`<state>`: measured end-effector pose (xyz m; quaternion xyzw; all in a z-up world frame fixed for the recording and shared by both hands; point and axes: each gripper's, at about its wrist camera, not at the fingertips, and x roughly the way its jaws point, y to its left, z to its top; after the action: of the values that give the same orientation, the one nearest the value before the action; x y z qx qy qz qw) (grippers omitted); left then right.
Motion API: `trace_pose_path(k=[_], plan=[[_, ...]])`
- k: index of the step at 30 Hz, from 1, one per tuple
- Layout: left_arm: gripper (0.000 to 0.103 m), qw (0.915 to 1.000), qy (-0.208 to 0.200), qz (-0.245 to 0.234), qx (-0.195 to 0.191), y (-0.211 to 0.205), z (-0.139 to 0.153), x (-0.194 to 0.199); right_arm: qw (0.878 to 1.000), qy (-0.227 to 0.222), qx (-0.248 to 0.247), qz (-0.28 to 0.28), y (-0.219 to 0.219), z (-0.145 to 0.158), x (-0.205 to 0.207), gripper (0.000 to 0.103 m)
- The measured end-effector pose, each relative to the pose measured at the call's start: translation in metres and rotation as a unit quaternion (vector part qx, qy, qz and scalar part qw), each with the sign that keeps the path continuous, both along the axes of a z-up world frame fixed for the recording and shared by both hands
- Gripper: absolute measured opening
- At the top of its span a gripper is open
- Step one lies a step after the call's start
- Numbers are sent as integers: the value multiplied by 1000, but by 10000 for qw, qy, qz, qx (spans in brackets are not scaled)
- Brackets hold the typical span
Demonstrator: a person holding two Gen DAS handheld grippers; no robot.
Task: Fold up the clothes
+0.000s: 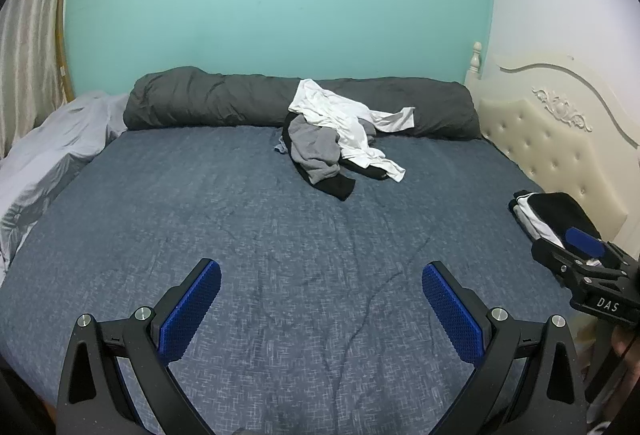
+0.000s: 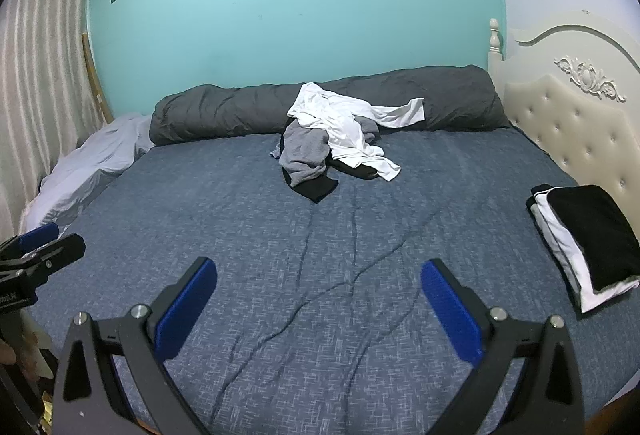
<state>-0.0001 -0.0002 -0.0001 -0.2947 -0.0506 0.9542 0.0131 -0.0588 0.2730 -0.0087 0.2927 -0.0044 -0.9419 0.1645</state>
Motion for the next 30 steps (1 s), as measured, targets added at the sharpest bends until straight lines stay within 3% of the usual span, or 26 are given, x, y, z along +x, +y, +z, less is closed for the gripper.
trace_pose_path(k=[30], plan=[[103,10000,-33,-5,-34,-6,4,-3,10000,57,60,-26,4,7,-1,103]])
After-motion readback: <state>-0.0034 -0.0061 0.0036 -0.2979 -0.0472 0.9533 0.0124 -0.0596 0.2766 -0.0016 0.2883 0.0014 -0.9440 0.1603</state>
